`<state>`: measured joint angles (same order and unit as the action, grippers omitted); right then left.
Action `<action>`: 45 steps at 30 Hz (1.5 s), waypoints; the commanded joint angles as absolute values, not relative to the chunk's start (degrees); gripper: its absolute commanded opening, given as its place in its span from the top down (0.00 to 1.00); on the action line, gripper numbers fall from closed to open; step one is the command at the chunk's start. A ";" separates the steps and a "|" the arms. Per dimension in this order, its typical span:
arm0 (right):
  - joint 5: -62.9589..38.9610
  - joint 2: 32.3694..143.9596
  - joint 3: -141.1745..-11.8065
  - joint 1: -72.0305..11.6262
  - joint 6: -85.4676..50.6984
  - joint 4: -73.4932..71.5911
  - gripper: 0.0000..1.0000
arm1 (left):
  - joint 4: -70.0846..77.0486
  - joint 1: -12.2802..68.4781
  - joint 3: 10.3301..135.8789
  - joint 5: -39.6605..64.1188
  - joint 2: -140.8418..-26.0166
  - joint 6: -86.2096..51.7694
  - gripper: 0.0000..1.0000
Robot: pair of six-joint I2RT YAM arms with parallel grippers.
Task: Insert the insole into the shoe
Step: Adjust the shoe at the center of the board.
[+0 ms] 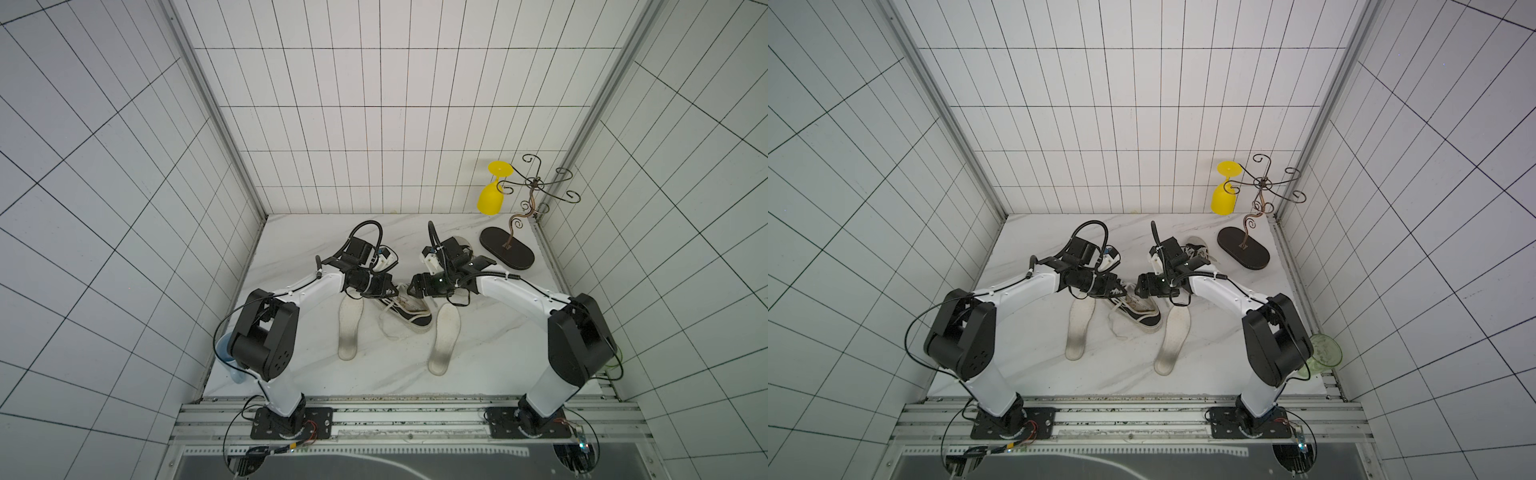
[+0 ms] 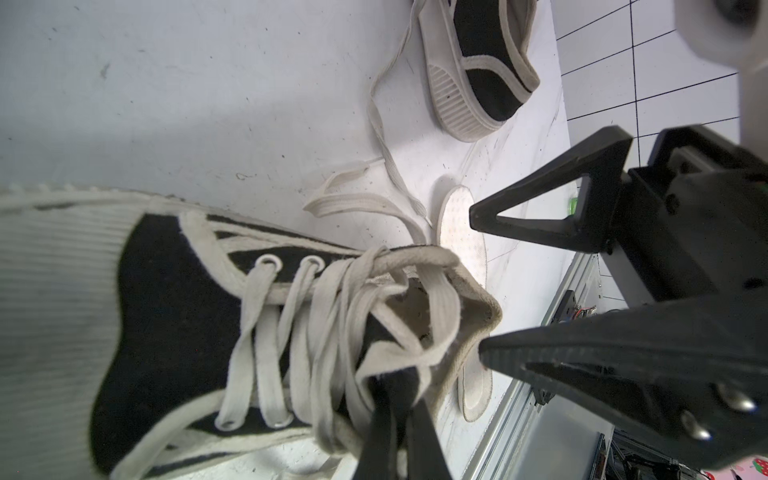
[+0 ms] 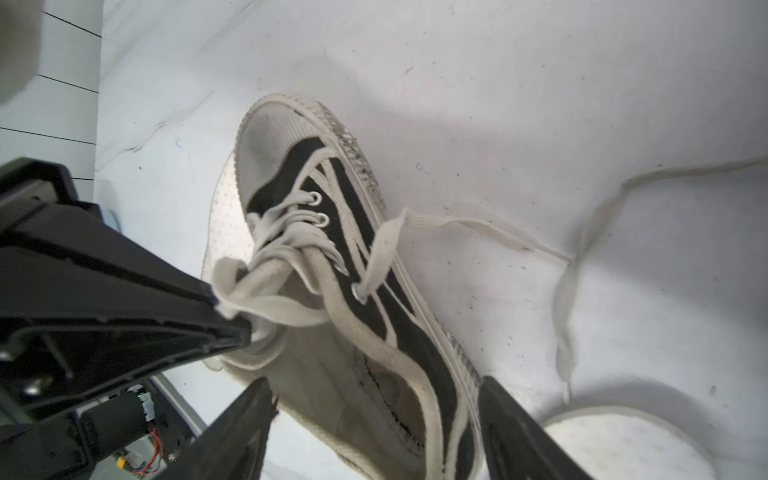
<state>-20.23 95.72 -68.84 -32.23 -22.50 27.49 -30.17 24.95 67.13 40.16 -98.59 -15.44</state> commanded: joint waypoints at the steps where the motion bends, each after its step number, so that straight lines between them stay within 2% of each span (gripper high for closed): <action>1: -16.57 94.30 -63.38 -31.51 -20.17 31.47 0.26 | -26.41 24.52 68.00 42.19 -98.39 -15.47 1.00; 6: -14.83 94.12 -59.19 -31.48 -21.30 29.17 0.29 | -26.63 24.43 68.30 42.27 -98.66 -15.20 1.00; 12: -13.67 96.25 -59.26 -31.08 -24.01 26.47 0.38 | -27.16 24.17 68.20 42.62 -98.48 -14.29 1.00; 17: -12.66 97.08 -60.02 -31.02 -26.48 25.92 0.69 | -27.33 21.87 69.10 43.91 -99.34 -14.39 1.00; 20: -10.99 96.41 -57.70 -30.97 -27.52 24.85 0.77 | -26.12 17.94 70.45 47.88 -101.29 -15.65 1.00; 23: -9.12 96.91 -55.83 -31.01 -27.41 24.03 0.80 | -24.92 15.66 71.17 50.63 -102.50 -16.17 1.00; 35: -7.44 95.94 -50.98 -31.02 -29.53 21.95 0.82 | -28.40 7.65 72.71 48.46 -106.58 -12.66 1.00; 38: -9.47 95.80 -51.86 -31.35 -29.40 22.00 0.82 | -30.25 8.43 74.69 48.37 -107.13 -11.38 1.00; 41: -11.22 96.04 -56.02 -33.30 -28.45 23.00 0.78 | -33.14 11.20 76.94 47.33 -107.31 -9.21 1.00; 45: -17.05 97.60 -61.61 -35.61 -28.94 22.54 0.65 | -34.73 13.78 79.61 46.80 -107.94 -6.63 1.00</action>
<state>-14.57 95.46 -57.32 -34.33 -28.86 13.76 -35.66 13.85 76.05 49.47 -107.77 -10.81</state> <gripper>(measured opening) 0.329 0.047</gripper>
